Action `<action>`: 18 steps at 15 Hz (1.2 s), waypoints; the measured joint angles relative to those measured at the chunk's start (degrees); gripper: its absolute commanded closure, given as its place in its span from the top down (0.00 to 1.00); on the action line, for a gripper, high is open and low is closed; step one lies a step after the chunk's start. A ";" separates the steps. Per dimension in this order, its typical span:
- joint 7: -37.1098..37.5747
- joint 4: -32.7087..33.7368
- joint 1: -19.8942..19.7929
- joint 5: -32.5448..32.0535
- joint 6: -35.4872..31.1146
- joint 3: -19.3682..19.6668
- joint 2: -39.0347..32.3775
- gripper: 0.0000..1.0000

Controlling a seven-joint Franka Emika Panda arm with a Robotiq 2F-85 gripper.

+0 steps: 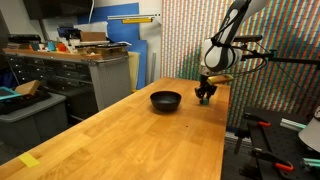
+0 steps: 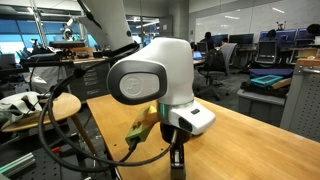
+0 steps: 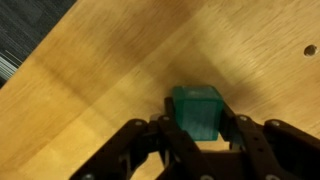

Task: Put the green block inside the black bowl

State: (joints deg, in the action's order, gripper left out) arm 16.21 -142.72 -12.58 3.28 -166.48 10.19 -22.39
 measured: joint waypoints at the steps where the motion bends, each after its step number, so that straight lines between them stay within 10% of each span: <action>1: -0.16 0.09 0.00 0.00 0.14 0.02 0.00 0.18; 18: -0.12 6.15 7.01 -7.35 16.70 3.90 13.70 0.18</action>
State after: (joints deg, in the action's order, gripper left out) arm 16.08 -136.58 -5.57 -4.06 -149.78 14.09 -8.68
